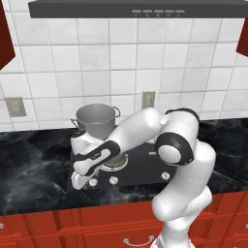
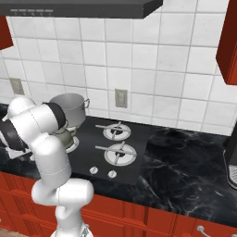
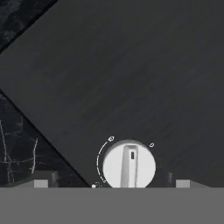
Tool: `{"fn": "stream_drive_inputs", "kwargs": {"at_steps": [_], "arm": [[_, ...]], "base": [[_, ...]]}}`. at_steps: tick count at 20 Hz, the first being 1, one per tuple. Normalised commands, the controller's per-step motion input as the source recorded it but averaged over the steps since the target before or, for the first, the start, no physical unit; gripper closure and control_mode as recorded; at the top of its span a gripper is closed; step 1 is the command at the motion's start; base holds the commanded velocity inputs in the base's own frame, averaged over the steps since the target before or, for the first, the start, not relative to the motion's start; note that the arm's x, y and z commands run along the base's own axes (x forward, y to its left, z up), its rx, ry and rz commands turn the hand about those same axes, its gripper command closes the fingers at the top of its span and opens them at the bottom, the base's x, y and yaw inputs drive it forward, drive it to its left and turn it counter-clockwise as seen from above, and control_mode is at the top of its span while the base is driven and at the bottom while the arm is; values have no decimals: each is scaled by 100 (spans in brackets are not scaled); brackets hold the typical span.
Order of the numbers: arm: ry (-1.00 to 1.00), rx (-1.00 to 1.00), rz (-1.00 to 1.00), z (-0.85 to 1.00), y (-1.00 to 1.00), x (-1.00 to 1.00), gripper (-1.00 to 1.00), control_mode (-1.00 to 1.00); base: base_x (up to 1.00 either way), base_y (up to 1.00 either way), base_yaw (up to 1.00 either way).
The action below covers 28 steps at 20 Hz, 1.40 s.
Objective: Pick the kettle from the cabinet and place it on a stove burner. Then pick the pot from the counter and place it on another stove burner. Finally, turn both burners on.
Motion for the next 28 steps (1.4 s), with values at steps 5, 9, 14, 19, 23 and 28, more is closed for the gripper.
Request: {"fn": "stream_drive_inputs", "kwargs": {"at_steps": [5,9,14,19,23,28], "arm": [[0,0,2,34,-11,-1,-100,-100],[0,0,2,33,-6,-9,-100,-100],[0,0,2,31,-4,-15,-100,-100],[0,0,1,30,-5,-17,-100,-100],[0,0,1,32,-8,-14,-100,-100],[0,0,0,26,-13,-14,-100,-100]], "base": [[0,0,0],[0,0,0],[0,0,0],[0,0,0],[0,0,0],[0,0,0]]}}
